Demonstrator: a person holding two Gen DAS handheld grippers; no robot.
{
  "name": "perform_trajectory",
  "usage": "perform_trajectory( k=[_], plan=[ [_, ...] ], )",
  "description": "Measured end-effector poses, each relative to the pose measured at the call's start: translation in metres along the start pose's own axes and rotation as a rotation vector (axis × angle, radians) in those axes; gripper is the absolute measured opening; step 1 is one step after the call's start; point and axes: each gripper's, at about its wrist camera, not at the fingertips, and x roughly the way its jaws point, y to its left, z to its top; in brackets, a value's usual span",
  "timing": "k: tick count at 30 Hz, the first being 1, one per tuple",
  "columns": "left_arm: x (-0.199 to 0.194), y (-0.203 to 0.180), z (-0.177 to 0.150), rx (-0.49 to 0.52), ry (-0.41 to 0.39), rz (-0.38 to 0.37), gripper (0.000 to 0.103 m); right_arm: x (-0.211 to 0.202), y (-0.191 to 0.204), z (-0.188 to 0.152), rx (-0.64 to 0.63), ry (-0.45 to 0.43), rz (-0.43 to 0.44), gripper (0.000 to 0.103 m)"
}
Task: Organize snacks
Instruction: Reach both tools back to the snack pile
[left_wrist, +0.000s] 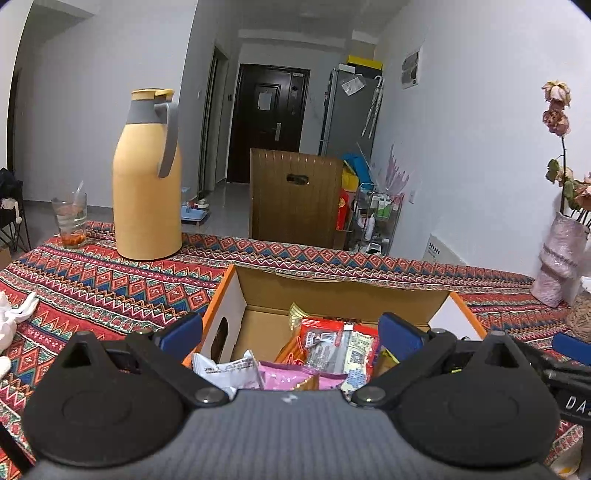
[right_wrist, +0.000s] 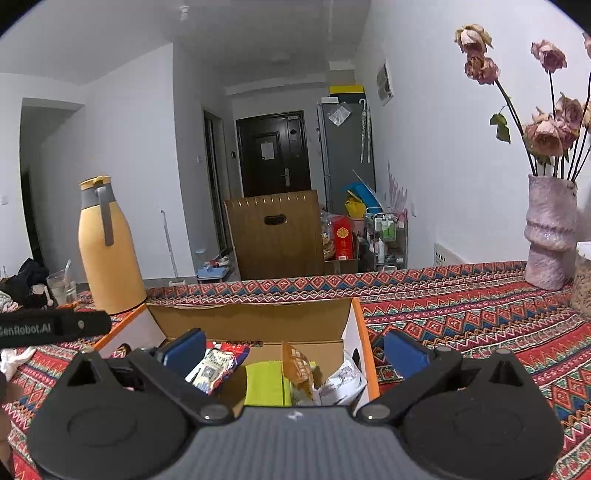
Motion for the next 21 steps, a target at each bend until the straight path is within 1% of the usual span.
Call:
perform_trajectory(
  k=[6,11,17,21],
  plan=[
    [-0.018,0.003,-0.007,0.013,0.028,-0.001,0.103,-0.02,-0.001,-0.007,-0.021,0.036,0.008,0.103],
    [-0.031,0.009,-0.018,0.031,0.057,0.004,0.103,-0.033,-0.005,-0.022,-0.032,0.077,0.002,0.103],
    [-0.041,0.015,-0.035,0.078,0.101,0.014,0.103,-0.039,-0.016,-0.046,-0.042,0.154,-0.009,0.103],
    [-0.045,0.02,-0.049,0.1,0.131,0.013,0.103,-0.038,-0.024,-0.062,-0.075,0.214,-0.041,0.103]
  ],
)
